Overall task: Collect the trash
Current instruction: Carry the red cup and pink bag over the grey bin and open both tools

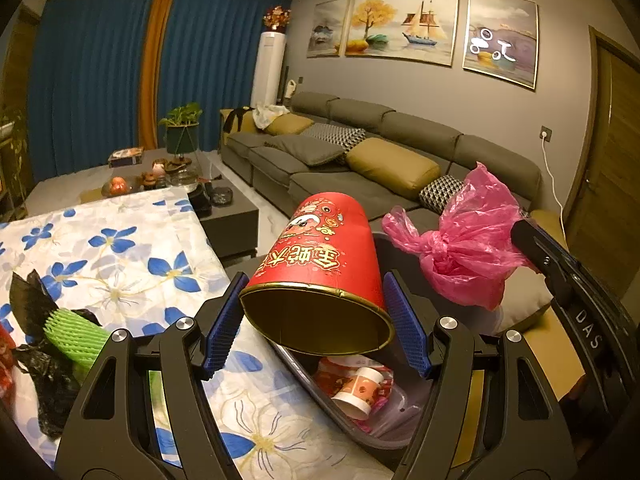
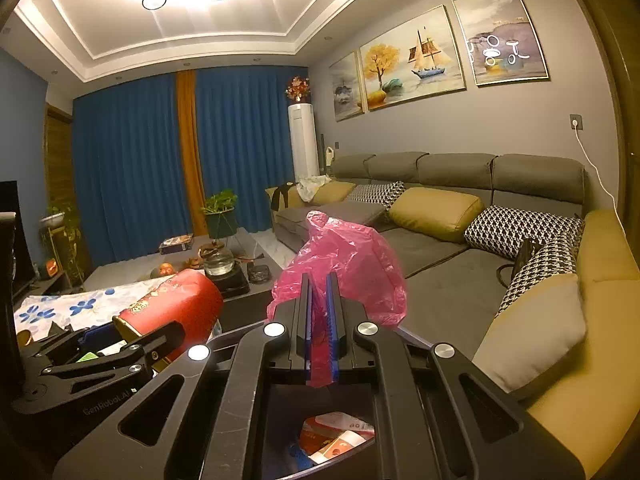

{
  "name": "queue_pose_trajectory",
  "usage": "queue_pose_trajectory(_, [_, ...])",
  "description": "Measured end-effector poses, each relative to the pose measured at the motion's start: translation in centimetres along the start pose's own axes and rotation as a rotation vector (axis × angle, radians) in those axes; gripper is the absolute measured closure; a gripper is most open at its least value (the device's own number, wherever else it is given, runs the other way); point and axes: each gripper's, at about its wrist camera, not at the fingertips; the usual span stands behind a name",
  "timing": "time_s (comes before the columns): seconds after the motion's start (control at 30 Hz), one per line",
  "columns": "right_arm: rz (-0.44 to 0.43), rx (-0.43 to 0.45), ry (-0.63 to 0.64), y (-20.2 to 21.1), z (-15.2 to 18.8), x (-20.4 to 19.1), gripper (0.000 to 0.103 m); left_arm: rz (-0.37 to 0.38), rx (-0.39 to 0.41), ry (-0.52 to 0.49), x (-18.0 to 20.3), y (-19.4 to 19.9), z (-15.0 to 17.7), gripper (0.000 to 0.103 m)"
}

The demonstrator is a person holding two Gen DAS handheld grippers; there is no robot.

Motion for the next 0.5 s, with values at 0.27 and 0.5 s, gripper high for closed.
queue_pose_trajectory(0.27, [0.004,-0.012,-0.002,-0.6,0.0,0.0,0.095,0.014,-0.007,0.007,0.3,-1.0,0.2,0.035])
queue_pose_trajectory(0.5, [0.005,-0.016,-0.006,-0.7,-0.1,0.2,0.095,0.03,-0.014,0.008,0.9,-1.9,0.5,0.034])
Point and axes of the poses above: each gripper's, at about its wrist camera, not at the fingertips, and y roughly against the way its jaws point, x to its right, z to its underside, and after that the axes turned 8 degrees about x, right-handed
